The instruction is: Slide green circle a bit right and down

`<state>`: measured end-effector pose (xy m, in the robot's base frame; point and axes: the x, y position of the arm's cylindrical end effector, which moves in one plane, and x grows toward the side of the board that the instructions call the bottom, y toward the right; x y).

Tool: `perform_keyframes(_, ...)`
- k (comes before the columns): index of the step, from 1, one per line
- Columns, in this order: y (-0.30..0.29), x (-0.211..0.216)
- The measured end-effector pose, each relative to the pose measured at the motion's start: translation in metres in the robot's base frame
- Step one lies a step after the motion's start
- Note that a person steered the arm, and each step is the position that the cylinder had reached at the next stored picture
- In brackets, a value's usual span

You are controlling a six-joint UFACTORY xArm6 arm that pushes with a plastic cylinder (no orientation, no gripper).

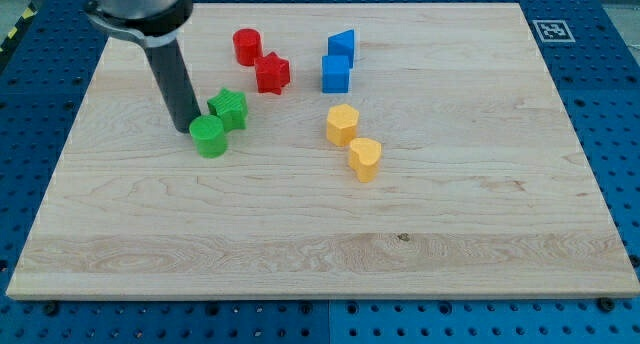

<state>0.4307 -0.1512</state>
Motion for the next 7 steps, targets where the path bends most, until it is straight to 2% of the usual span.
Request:
perform_keyframes(1,0.018,0.006)
perform_keyframes(4,0.041,0.069)
perform_keyframes(5,0.046,0.076)
perform_keyframes(6,0.043,0.069)
perform_keyframes(7,0.026,0.039)
